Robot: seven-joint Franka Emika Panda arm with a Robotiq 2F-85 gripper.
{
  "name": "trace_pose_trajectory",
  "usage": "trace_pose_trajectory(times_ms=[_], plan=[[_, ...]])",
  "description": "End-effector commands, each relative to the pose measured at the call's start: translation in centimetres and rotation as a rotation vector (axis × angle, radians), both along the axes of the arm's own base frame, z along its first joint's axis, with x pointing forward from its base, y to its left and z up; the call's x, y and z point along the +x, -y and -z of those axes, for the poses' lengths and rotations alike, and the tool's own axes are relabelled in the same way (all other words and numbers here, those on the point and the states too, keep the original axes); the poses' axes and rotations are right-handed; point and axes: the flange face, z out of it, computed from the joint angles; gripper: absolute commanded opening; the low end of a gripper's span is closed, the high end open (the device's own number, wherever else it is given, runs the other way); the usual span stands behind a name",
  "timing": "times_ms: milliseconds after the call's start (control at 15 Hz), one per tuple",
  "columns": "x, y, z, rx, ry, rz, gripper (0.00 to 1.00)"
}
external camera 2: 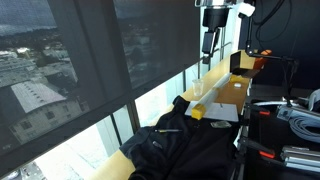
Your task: Close the zip of the jersey
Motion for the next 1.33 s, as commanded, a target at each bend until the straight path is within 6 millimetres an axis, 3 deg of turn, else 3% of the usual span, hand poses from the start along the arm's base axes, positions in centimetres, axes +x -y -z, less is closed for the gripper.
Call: trace_pose_trajectory(times_ms=[0,400,800,1267], plan=[[2.9,-0.8,4.2,0.066,0.017,-0.036,1.00],[5.5,0.3,13.1,0.163,-0.120,-0.074,1.00],[7.8,2.3,18.4,0.131,-0.177,-0.068,1.00],[8.9,3.7,24.0,0.039,-0.218,-0.059,1.00]])
